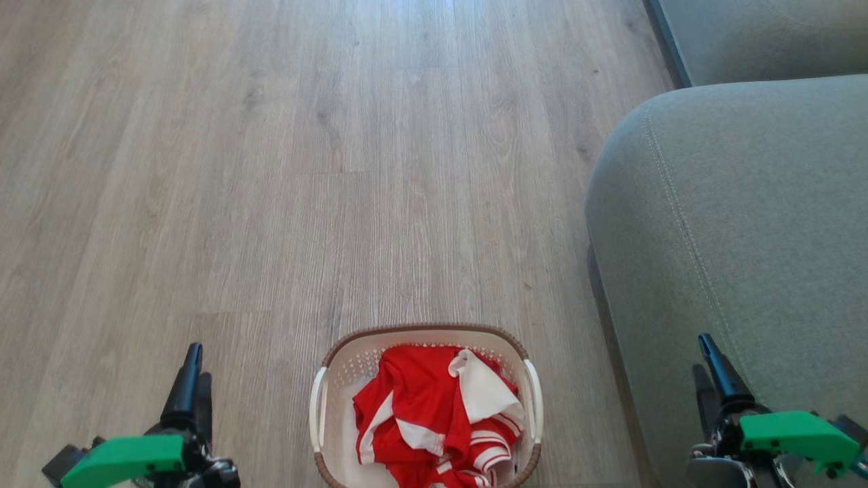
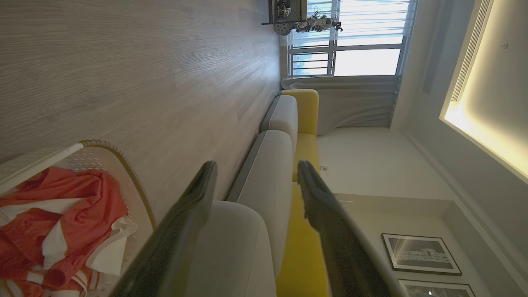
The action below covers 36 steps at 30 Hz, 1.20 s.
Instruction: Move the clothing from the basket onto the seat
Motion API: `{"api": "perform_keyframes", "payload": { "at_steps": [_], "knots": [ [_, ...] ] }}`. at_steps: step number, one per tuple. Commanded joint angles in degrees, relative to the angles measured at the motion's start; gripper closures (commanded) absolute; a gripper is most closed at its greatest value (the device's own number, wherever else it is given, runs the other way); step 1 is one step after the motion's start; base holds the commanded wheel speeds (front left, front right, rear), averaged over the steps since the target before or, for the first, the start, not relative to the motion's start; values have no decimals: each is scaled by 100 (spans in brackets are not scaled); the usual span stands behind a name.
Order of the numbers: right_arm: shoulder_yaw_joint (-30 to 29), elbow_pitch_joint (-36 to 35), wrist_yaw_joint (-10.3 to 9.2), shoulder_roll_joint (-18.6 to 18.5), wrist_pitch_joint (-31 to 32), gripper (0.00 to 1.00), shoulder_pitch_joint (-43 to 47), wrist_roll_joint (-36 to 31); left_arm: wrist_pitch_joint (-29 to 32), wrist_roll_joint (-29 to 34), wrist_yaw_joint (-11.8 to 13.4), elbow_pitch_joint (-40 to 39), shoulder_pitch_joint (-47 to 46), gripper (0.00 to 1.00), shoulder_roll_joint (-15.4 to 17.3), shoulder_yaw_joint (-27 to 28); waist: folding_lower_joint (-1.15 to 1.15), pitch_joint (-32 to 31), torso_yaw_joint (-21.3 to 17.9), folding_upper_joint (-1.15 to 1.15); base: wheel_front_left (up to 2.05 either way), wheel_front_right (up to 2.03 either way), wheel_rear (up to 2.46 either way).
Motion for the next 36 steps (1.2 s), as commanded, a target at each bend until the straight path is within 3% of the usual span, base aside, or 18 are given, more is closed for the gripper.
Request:
{"api": "perform_keyframes", "payload": {
  "at_steps": [1,36],
  "knots": [
    [29,-236,0,-24,-57,0,-200,-119,-55,132,4,-250,-185,0,55,23,0,-2,0,0,0,0,0],
    [512,-965,0,-46,-629,0,-156,-2817,-625,3133,377,-1033,32,0,72,-302,0,-62,16,0,0,0,0]
  ]
}}
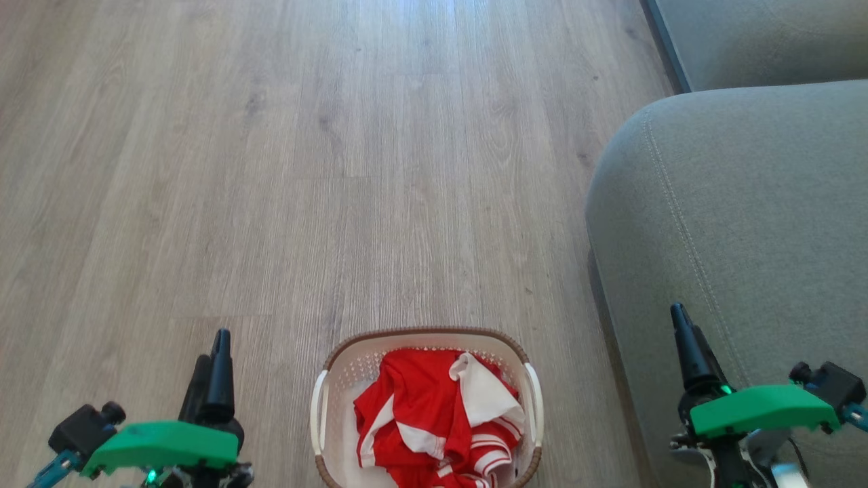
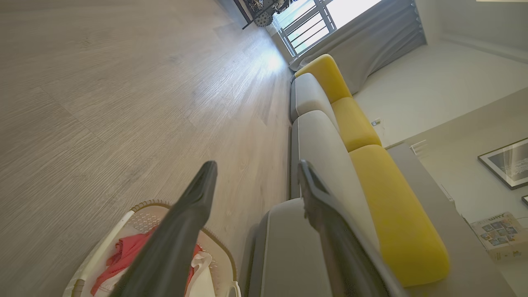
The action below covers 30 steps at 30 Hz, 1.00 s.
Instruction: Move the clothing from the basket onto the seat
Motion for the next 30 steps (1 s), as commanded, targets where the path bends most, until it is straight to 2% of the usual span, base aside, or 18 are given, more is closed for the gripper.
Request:
{"api": "perform_keyframes", "payload": {
  "at_steps": [1,30],
  "knots": [
    [106,-245,0,-43,-88,0,-155,-195,-65,218,32,-267,-145,0,69,63,0,-5,0,0,0,0,0],
    [509,-285,-1,-62,-576,0,-66,-2230,-552,2241,250,-279,139,0,84,-146,0,-121,0,0,0,0,0]
  ]
}}
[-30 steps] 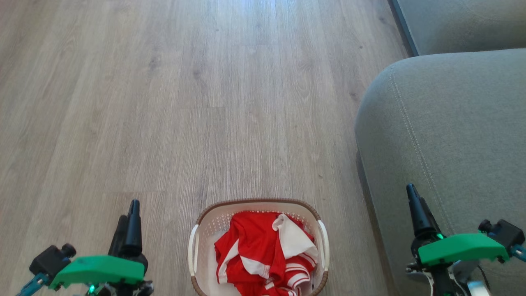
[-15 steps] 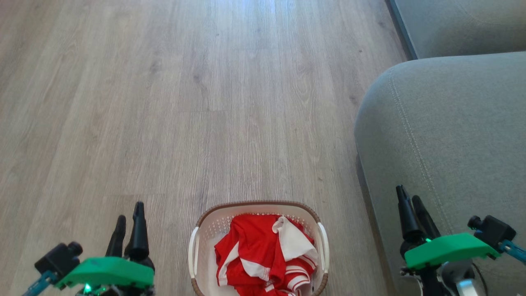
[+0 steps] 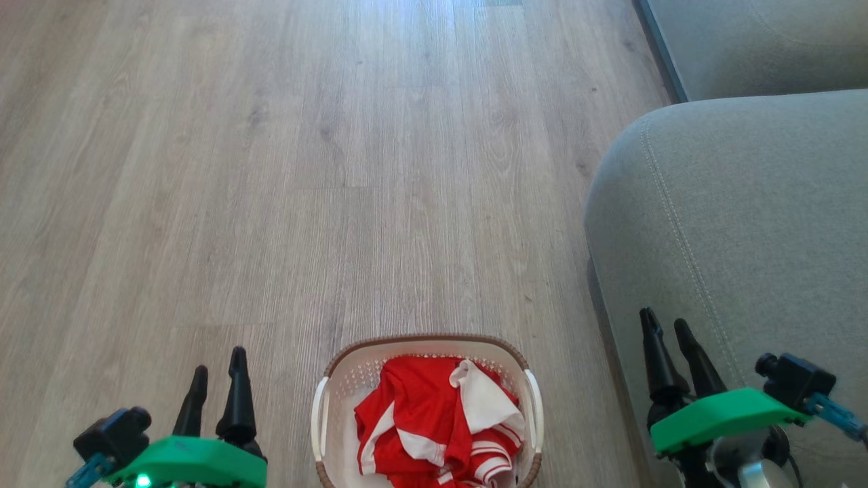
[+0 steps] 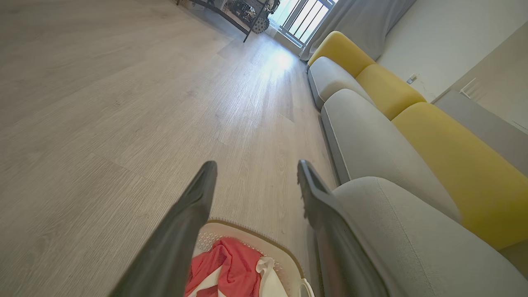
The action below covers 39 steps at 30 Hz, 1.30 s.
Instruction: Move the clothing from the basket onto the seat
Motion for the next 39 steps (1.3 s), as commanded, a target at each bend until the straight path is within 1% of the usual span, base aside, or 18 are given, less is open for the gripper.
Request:
{"api": "perform_keyframes", "payload": {
  "at_steps": [1,24,39],
  "knots": [
    [143,-245,-1,-58,-93,0,-99,-202,-93,213,20,-184,-144,0,77,70,0,-3,1,0,0,0,0],
    [437,-369,-1,-73,-481,0,-92,-1649,-478,1745,129,-193,-24,0,89,-68,0,-32,1,0,0,0,0],
    [625,-409,-1,-83,-732,0,-57,-2609,-729,2482,254,-156,64,0,96,-83,0,-51,0,0,0,0,0]
  ]
}}
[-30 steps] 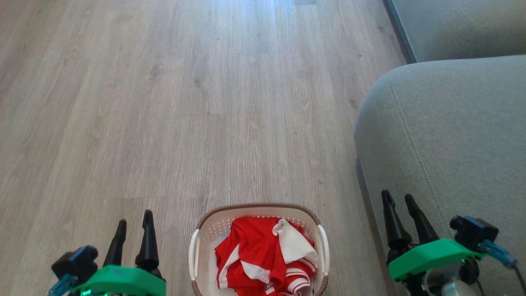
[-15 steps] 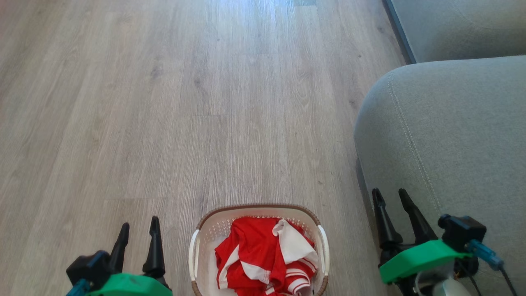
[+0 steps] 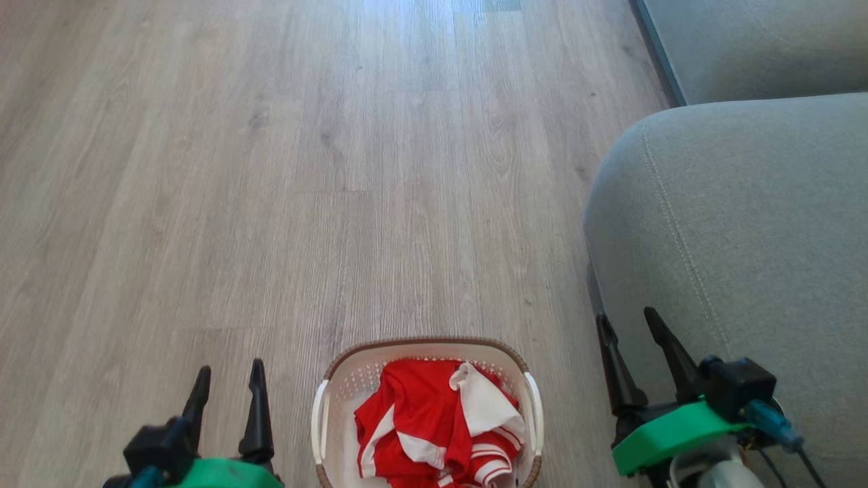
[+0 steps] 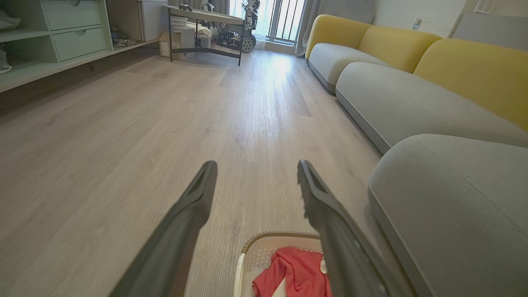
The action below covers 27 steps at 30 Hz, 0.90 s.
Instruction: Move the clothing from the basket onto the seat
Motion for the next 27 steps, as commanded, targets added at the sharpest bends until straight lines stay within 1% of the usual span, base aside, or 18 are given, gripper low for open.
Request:
{"api": "perform_keyframes", "payload": {
  "at_steps": [1,4,27],
  "knots": [
    [165,-233,-1,-76,-108,0,-123,-208,-106,209,52,-162,-110,0,60,113,0,-2,1,0,0,0,0],
    [191,-238,-1,-77,-147,0,-120,-354,-145,339,80,-165,-93,0,61,102,0,-4,1,0,0,0,0],
    [130,-207,-1,-77,-147,0,-151,-349,-145,281,106,-143,-110,0,61,116,0,40,-5,0,0,0,0]
  ]
}}
